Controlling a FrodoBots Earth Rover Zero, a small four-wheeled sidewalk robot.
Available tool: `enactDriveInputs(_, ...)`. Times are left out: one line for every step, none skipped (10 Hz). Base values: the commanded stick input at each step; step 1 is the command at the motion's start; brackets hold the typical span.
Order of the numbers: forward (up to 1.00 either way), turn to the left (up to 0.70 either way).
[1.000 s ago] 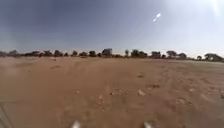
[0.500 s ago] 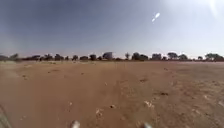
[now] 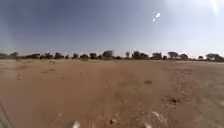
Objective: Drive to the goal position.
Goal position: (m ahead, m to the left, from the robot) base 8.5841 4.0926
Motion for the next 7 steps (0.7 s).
enactDriveInputs(0.70,0.00)
enactDriveInputs(0.70,0.00)
enactDriveInputs(0.70,0.00)
enactDriveInputs(0.70,0.00)
enactDriveInputs(0.70,0.00)
enactDriveInputs(0.70,0.00)
enactDriveInputs(0.70,0.00)
